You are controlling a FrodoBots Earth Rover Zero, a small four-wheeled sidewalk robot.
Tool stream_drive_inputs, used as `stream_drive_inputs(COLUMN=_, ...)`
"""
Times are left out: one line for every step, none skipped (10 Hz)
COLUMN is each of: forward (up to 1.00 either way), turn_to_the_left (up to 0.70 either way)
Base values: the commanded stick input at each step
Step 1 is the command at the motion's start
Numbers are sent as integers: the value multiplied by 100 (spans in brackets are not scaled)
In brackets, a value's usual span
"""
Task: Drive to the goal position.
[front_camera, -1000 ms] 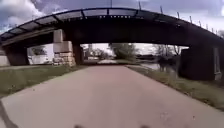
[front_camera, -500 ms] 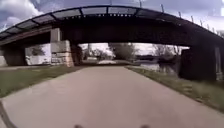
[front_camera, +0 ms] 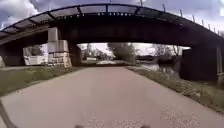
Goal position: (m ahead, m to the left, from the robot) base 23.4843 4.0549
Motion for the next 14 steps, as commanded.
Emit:
stream_drive_inputs(forward=100, turn_to_the_left=0)
stream_drive_inputs(forward=100, turn_to_the_left=0)
stream_drive_inputs(forward=100, turn_to_the_left=0)
stream_drive_inputs(forward=100, turn_to_the_left=0)
stream_drive_inputs(forward=100, turn_to_the_left=0)
stream_drive_inputs(forward=100, turn_to_the_left=0)
stream_drive_inputs(forward=100, turn_to_the_left=0)
stream_drive_inputs(forward=100, turn_to_the_left=0)
stream_drive_inputs(forward=100, turn_to_the_left=0)
stream_drive_inputs(forward=100, turn_to_the_left=0)
stream_drive_inputs(forward=100, turn_to_the_left=0)
stream_drive_inputs(forward=100, turn_to_the_left=0)
stream_drive_inputs(forward=100, turn_to_the_left=0)
stream_drive_inputs(forward=100, turn_to_the_left=0)
